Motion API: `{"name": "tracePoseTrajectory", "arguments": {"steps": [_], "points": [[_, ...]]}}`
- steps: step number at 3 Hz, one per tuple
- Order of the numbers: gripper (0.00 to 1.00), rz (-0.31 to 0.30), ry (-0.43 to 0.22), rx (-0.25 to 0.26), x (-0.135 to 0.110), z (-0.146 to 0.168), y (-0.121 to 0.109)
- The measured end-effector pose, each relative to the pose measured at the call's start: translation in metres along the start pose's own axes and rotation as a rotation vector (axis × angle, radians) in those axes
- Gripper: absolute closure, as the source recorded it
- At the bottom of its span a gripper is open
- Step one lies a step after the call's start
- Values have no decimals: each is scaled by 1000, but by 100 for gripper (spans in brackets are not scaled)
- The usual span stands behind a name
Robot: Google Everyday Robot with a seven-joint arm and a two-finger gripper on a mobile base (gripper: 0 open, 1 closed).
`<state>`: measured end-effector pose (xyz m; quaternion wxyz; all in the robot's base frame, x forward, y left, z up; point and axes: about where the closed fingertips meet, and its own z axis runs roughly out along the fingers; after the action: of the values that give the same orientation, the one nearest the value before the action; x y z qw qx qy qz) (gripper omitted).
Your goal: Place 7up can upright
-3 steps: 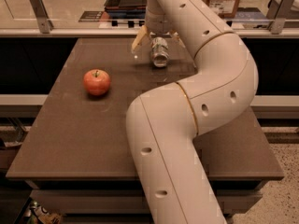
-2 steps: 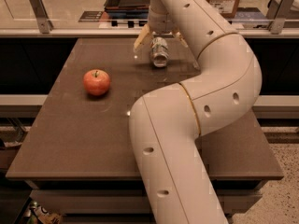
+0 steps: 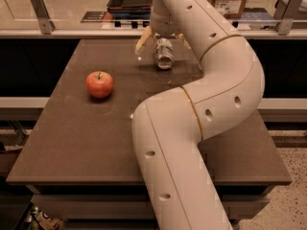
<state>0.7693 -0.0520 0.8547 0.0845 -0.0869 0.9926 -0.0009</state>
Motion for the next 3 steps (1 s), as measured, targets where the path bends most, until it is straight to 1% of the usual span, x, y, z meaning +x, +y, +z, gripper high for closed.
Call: {"name": "tracePoseTrajectory", "arguments": {"steps": [3], "points": [[0,-27,-1,-3,-8,14,11]]}}
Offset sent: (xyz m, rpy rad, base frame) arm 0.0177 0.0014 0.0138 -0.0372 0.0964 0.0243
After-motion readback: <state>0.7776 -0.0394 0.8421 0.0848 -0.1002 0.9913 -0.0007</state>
